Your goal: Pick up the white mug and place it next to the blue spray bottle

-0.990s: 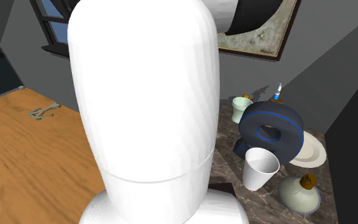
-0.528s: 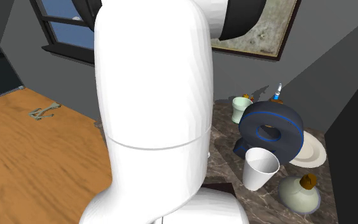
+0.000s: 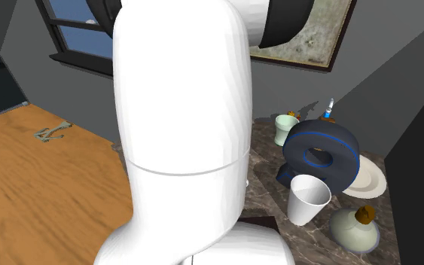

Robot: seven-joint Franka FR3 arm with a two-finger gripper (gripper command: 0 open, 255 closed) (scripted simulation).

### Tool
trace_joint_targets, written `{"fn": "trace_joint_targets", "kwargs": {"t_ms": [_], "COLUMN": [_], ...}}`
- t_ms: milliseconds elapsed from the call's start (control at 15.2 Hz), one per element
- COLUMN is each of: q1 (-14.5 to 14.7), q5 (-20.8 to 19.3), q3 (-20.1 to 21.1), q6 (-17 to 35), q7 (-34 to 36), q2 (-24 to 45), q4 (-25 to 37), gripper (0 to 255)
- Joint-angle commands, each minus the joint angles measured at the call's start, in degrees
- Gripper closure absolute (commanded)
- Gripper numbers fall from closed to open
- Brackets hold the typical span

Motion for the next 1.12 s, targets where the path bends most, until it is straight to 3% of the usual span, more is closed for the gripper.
{"fn": "trace_joint_targets", "kwargs": {"t_ms": [0, 462, 1056], "q1": [0.0, 0.0, -0.3], "q5": [0.0, 0.0, 1.4], "q3": [0.0, 0.0, 0.6], "q6": [0.0, 0.0, -8.3], "q7": [0.0, 0.0, -1.5], "q2": [0.0, 0.0, -9.4], "q4": [0.0, 0.0, -1.0], "gripper": [255, 255, 255]}}
